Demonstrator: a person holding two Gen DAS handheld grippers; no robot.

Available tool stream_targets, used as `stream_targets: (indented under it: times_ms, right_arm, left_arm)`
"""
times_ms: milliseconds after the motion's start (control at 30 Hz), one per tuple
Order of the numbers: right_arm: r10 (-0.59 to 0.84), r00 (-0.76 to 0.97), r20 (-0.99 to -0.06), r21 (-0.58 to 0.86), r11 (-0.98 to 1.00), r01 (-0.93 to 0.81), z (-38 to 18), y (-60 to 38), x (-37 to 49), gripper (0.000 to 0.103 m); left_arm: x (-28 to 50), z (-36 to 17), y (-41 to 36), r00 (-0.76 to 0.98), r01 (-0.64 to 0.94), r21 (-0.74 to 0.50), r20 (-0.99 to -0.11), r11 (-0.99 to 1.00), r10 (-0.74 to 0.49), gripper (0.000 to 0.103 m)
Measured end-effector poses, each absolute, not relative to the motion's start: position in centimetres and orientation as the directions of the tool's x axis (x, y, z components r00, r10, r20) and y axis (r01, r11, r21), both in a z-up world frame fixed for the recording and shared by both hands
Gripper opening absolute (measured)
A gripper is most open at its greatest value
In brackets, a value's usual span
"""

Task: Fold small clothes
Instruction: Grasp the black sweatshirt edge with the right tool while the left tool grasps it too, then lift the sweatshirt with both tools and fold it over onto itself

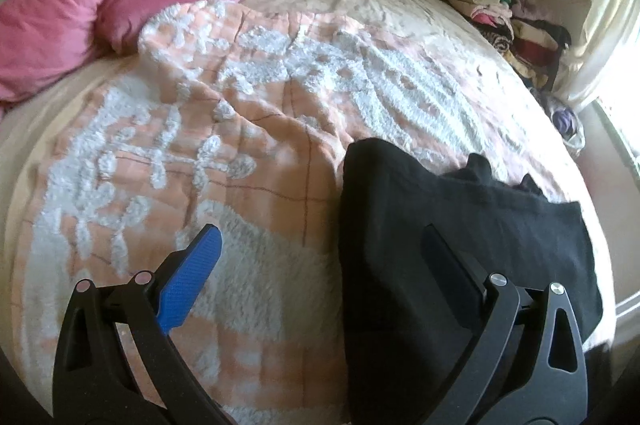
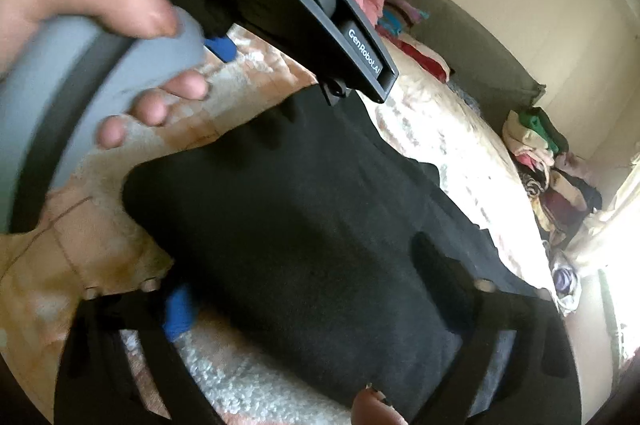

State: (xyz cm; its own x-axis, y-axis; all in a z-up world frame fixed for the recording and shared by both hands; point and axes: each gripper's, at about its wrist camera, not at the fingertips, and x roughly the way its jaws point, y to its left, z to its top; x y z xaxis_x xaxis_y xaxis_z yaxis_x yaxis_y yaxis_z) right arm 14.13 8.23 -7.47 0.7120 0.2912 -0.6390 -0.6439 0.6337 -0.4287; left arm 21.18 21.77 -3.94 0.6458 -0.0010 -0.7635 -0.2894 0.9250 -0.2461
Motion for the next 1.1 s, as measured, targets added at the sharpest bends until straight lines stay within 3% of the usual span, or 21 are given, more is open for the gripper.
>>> stream_targets:
  times_ms: [67, 200, 233, 400, 933, 1033, 1100]
  right_arm:
    - [0.317, 0.704, -0.635, -0.407, 0.638, -0.654, -7.1, 7.7, 13.8, 0.072]
    - [0.384, 0.667, -0.639, -0.329, 0.647, -0.688, -6.2, 6.6, 13.4, 0.031]
    - [0.403, 0.652, -0.642, -0.297, 0.653, -0.696, -5.9, 6.3, 13.5, 0.026]
    - [0.456, 0.631, -0.628, -0.203, 0.686, -0.699, -4.8, 4.6, 14.0, 0.019]
    - [0.515, 0.645, -0.564, -0.075, 0.747, -0.661, -3.1, 1.6, 13.0, 0.015]
    - [0.521, 0.653, -0.550, -0.064, 0.753, -0.655, -2.8, 0.9, 12.9, 0.015]
    - [0.523, 0.658, -0.542, -0.053, 0.760, -0.647, -2.5, 0.2, 12.9, 0.014]
  left_arm:
    - [21.6, -4.1, 22.1, 0.645, -0.292, -0.274, -0.763, 0.916, -0.023, 0.094]
    - [22.3, -4.8, 22.6, 0.628, -0.296, -0.334, -0.774, 0.895, -0.081, 0.094]
    - [22.4, -5.1, 22.5, 0.621, -0.295, -0.347, -0.778, 0.890, -0.098, 0.094]
    - [22.6, -5.4, 21.9, 0.615, -0.272, -0.396, -0.773, 0.877, -0.159, 0.094]
    - [22.5, -4.3, 18.9, 0.621, -0.176, -0.469, -0.735, 0.865, -0.272, 0.093]
    - [22.3, -3.4, 17.9, 0.635, -0.148, -0.473, -0.719, 0.869, -0.283, 0.077]
    - [22.3, -2.9, 17.0, 0.636, -0.128, -0.469, -0.715, 0.874, -0.290, 0.051]
